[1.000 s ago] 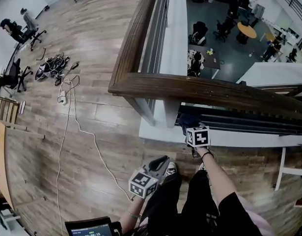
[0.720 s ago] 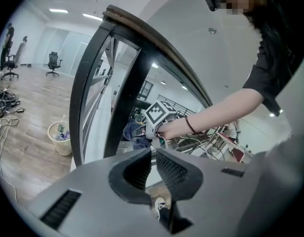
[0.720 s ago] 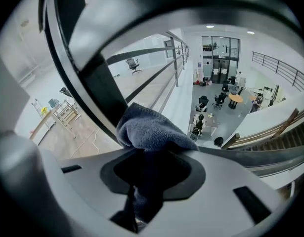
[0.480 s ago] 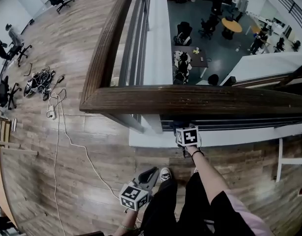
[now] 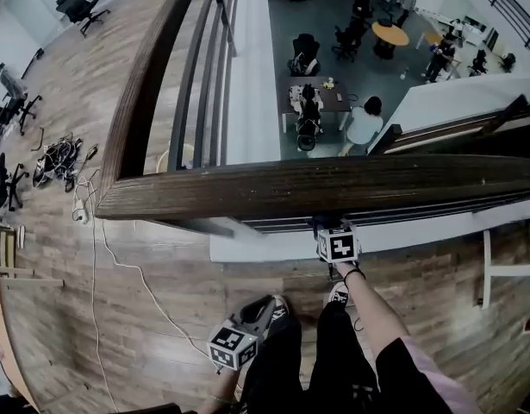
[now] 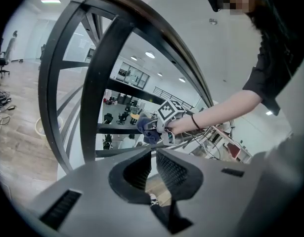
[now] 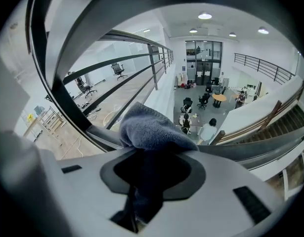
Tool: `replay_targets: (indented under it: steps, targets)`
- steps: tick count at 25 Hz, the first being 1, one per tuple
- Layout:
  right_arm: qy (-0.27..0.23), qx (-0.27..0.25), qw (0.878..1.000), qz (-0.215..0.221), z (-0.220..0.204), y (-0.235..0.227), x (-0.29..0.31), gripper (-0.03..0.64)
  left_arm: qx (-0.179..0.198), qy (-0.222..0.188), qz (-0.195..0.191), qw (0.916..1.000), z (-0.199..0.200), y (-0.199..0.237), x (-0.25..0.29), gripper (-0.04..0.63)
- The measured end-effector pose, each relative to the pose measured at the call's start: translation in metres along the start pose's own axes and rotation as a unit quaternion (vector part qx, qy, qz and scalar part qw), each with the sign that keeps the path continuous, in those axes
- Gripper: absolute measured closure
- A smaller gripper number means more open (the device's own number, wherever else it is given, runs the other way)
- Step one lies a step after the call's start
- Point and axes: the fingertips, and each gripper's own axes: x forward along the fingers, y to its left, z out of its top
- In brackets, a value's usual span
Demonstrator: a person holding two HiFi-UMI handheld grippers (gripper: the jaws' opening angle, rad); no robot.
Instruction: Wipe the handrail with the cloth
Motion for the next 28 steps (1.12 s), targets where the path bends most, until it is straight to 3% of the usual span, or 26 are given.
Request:
replay_targets:
  steps: [15, 28]
  targets:
    - [-0.050, 0.011, 0.998, -0.028, -0.015, -0.182, -0.051, 0.514, 0.036, 0.042, -0.053, 0.9970, 0.028, -0.098, 0.128, 0.565]
    - [-0.080, 0.084, 0.990, -0.086, -0.044, -0.370, -0.107, 0.514, 0.067, 0.073, -0.092, 0.9908, 0.039, -0.183, 0.223, 0.565]
